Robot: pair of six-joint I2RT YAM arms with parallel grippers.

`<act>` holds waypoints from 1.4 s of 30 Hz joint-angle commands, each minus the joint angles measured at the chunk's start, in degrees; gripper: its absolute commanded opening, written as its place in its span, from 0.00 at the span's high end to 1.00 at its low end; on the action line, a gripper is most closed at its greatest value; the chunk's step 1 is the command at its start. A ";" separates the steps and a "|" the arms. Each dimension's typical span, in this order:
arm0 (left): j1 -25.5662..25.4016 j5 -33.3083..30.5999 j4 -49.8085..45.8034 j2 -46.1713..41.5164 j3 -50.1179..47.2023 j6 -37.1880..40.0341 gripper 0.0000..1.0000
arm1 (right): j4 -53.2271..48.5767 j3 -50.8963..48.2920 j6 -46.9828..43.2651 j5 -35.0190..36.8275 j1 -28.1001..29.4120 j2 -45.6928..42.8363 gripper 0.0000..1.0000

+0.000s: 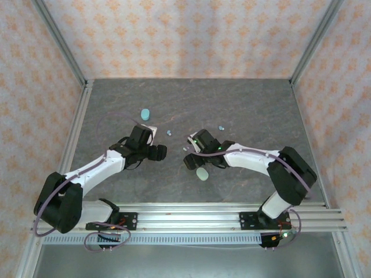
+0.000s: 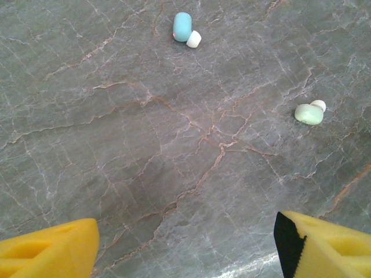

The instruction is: Insert wireless bluetooth earbuds into charging case

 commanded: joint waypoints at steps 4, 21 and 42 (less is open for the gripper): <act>-0.62 -5.15 -1.19 -1.93 0.68 -2.58 0.20 | -2.39 2.76 -0.53 -2.04 0.16 3.08 0.21; -0.64 -7.24 -1.96 -5.75 -1.97 -2.91 0.13 | -9.48 10.88 -0.42 -7.08 0.16 7.86 0.44; -0.64 0.09 -4.11 -4.39 -0.13 1.00 0.13 | -26.37 6.09 18.10 -1.26 3.22 -0.52 0.16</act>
